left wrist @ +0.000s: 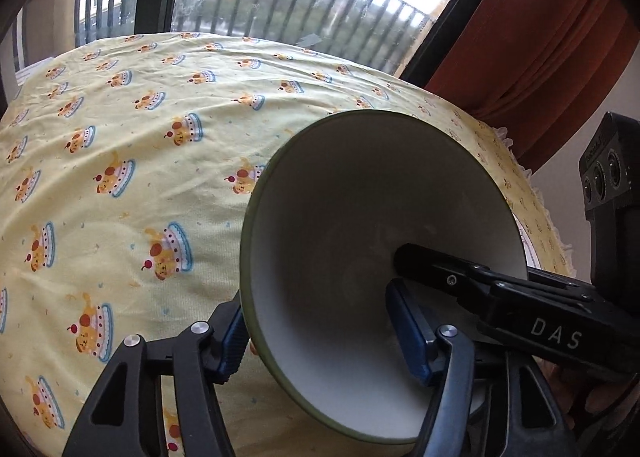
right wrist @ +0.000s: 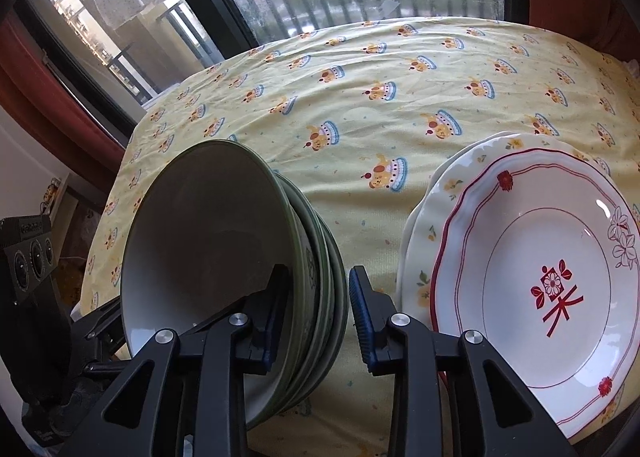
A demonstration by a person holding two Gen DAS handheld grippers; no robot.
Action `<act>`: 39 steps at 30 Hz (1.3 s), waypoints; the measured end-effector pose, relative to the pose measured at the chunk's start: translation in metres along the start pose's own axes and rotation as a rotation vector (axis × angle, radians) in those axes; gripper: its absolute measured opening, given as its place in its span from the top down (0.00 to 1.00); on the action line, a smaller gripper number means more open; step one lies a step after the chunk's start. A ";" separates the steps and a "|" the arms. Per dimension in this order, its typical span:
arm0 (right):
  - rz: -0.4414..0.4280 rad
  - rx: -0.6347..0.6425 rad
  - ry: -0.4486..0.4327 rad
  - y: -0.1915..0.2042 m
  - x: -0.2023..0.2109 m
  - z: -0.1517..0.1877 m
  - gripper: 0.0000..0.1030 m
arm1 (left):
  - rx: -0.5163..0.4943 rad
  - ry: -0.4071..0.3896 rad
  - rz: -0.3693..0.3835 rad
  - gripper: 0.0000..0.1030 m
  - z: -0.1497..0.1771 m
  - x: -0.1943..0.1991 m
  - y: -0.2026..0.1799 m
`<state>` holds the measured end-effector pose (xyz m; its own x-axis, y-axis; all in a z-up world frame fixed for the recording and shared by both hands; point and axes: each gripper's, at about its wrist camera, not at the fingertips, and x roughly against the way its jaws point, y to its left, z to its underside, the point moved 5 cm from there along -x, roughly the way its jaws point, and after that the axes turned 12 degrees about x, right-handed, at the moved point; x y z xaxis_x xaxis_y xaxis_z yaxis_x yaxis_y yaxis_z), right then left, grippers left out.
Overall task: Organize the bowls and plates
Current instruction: 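Grip the nested bowl stack's rim with both grippers and lift it, then carry the bowl stack with both grippers onto the red-rimmed plate stack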
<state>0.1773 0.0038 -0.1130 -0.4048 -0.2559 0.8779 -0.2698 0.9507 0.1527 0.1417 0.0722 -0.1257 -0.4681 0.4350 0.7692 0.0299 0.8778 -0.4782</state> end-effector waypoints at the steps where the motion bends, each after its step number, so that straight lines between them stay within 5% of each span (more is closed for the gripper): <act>1: 0.000 -0.007 0.001 0.000 0.000 0.000 0.67 | 0.005 -0.001 -0.002 0.38 0.000 0.000 0.000; 12: 0.035 -0.004 0.019 0.007 -0.001 -0.001 0.67 | 0.020 -0.015 -0.108 0.43 0.002 0.000 -0.005; 21: 0.042 -0.024 0.045 0.003 0.003 -0.005 0.66 | 0.058 0.020 -0.112 0.44 0.001 0.002 -0.003; 39: 0.054 -0.021 -0.095 -0.015 0.072 -0.017 0.66 | -0.015 -0.094 -0.087 0.44 -0.011 0.038 -0.054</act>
<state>0.1674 -0.0262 -0.0443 -0.4991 -0.2187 0.8385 -0.2275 0.9668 0.1167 0.1323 0.0434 -0.0658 -0.5501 0.3369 0.7641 -0.0013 0.9146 -0.4043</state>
